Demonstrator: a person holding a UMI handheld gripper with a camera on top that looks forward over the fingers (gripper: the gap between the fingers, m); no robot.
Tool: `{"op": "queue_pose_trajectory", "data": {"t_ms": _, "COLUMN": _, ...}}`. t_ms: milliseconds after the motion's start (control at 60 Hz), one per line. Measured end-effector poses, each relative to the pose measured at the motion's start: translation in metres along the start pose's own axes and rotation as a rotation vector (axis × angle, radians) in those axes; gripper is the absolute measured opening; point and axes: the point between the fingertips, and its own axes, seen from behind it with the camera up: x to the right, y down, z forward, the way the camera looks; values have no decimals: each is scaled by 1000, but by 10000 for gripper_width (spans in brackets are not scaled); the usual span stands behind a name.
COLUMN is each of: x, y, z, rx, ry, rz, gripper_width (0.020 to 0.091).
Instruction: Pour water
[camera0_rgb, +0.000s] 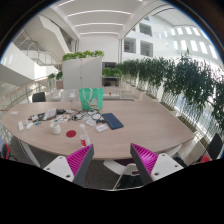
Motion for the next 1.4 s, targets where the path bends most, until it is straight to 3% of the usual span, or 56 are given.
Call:
{"op": "queue_pose_trajectory", "data": {"t_ms": 367, "x": -29, "y": 8, "z": 3, "rx": 29, "ry": -18, "rz": 41, "gripper_width": 828}}
{"op": "queue_pose_trajectory", "data": {"t_ms": 483, "x": -100, "y": 6, "z": 10, "rx": 147, "ry": -64, "rz": -13, "gripper_width": 832}}
{"op": "queue_pose_trajectory", "data": {"t_ms": 800, "x": -176, "y": 45, "z": 198, "rx": 181, "ry": -170, "rz": 20, "gripper_width": 829}}
{"op": "queue_pose_trajectory", "data": {"t_ms": 1033, "x": -187, "y": 41, "z": 323, "rx": 201, "ry": -120, "rz": 61, "gripper_width": 827}}
{"op": "queue_pose_trajectory", "data": {"t_ms": 1067, "x": -189, "y": 43, "z": 343, "rx": 201, "ry": -124, "rz": 61, "gripper_width": 812}}
{"op": "queue_pose_trajectory", "data": {"t_ms": 1100, "x": -195, "y": 44, "z": 353, "rx": 205, "ry": -129, "rz": 58, "gripper_width": 746}}
{"op": "queue_pose_trajectory", "data": {"t_ms": 1150, "x": -195, "y": 46, "z": 364, "rx": 209, "ry": -123, "rz": 50, "gripper_width": 513}}
{"op": "queue_pose_trajectory", "data": {"t_ms": 1267, "x": -193, "y": 39, "z": 370, "rx": 292, "ry": -93, "rz": 52, "gripper_width": 455}}
{"op": "queue_pose_trajectory", "data": {"t_ms": 1400, "x": -193, "y": 38, "z": 382, "rx": 238, "ry": -55, "rz": 49, "gripper_width": 357}}
